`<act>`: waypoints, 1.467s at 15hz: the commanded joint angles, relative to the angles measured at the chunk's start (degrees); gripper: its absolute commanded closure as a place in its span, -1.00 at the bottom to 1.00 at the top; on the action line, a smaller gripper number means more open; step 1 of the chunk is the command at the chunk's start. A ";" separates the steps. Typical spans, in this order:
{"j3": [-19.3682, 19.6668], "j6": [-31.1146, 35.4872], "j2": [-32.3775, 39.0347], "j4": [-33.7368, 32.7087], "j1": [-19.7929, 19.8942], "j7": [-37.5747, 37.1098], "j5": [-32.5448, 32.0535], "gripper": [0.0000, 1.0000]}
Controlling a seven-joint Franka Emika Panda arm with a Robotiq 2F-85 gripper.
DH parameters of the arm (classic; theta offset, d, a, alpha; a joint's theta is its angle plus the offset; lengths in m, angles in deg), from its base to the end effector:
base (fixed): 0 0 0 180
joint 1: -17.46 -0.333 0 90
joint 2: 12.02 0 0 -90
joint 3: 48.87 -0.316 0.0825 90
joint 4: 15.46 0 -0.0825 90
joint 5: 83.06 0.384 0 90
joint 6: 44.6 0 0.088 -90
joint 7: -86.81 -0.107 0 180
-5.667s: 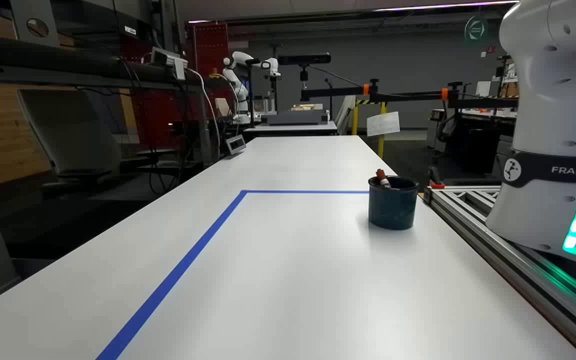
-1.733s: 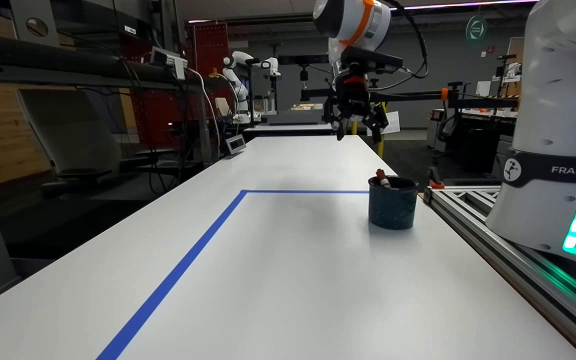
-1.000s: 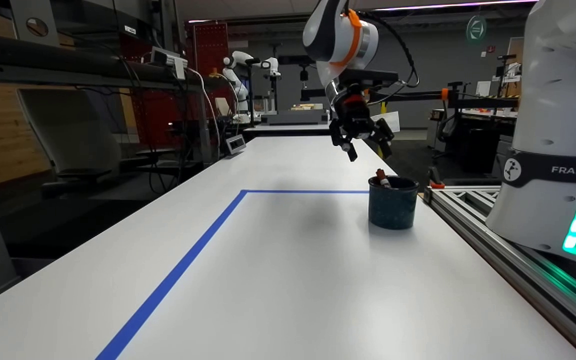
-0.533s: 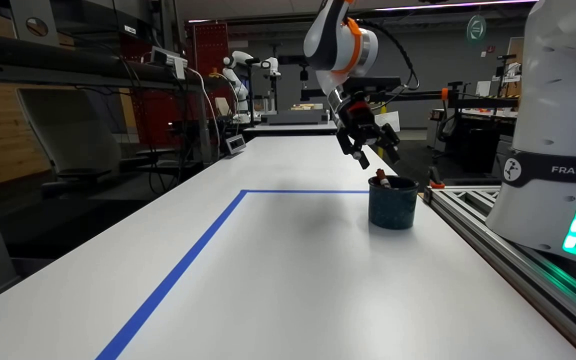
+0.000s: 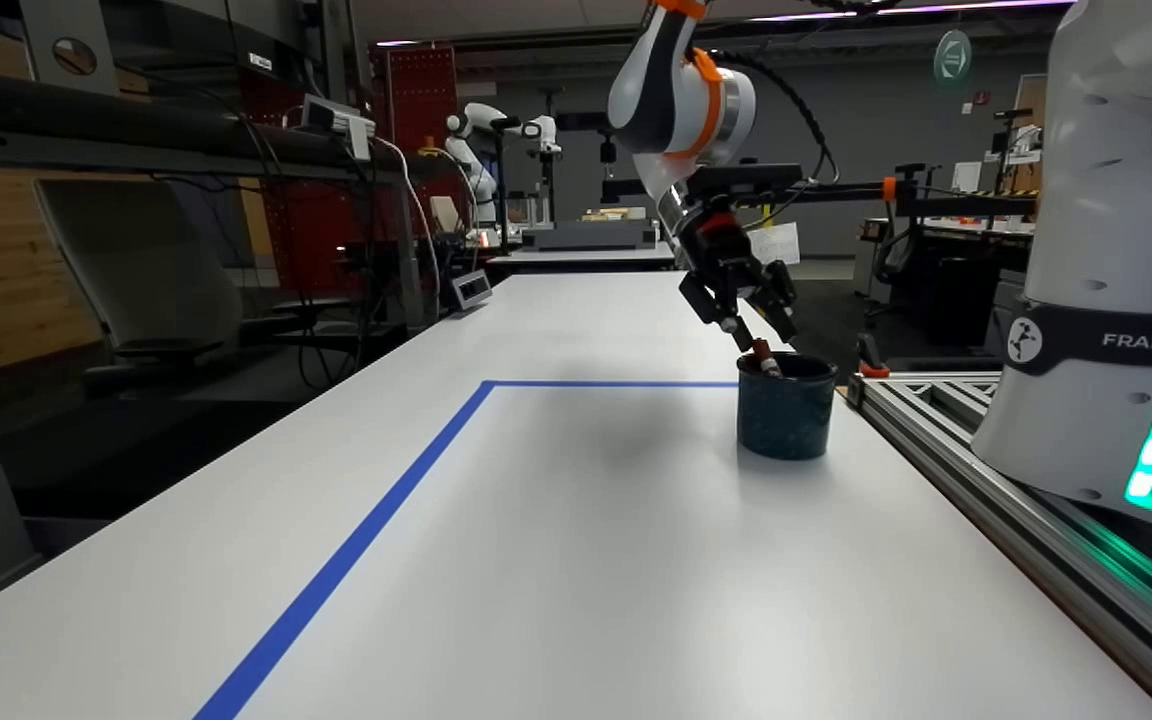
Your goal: Remove the red marker from the mug.
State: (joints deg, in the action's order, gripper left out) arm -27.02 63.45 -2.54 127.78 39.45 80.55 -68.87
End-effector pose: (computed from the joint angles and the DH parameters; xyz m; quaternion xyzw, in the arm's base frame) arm 0.2775 -0.2505 0.1942 -0.7984 0.4710 0.3285 0.1809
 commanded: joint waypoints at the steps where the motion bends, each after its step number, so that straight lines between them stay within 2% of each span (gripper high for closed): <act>1: 0.53 3.10 0.01 -0.20 0.34 0.09 -0.26 -0.02; 2: 0.59 4.16 -0.12 -0.04 0.34 0.07 -0.30 -0.06; 3: 0.63 4.81 -0.10 -0.05 0.38 0.14 -0.23 0.10; 6: 0.47 5.93 -0.26 0.25 0.39 0.18 0.05 0.14; 7: 0.42 5.99 -0.30 0.26 0.36 0.15 0.10 0.10; 8: 0.38 5.80 -0.43 0.32 0.34 0.19 0.16 0.17; 12: 0.37 2.51 -0.37 -0.55 0.63 0.60 0.74 0.06; 16: 0.41 -0.57 -0.03 -1.05 0.81 0.94 1.45 0.05; 18: 0.44 -1.00 0.12 -1.11 0.78 0.85 1.55 0.22; 19: 0.45 -0.99 0.19 -1.12 0.76 0.78 1.49 0.47; 22: 0.45 -0.43 0.40 -1.09 0.65 0.58 1.19 0.67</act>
State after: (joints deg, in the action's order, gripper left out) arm -26.72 64.26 -2.52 127.66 39.72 80.66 -68.12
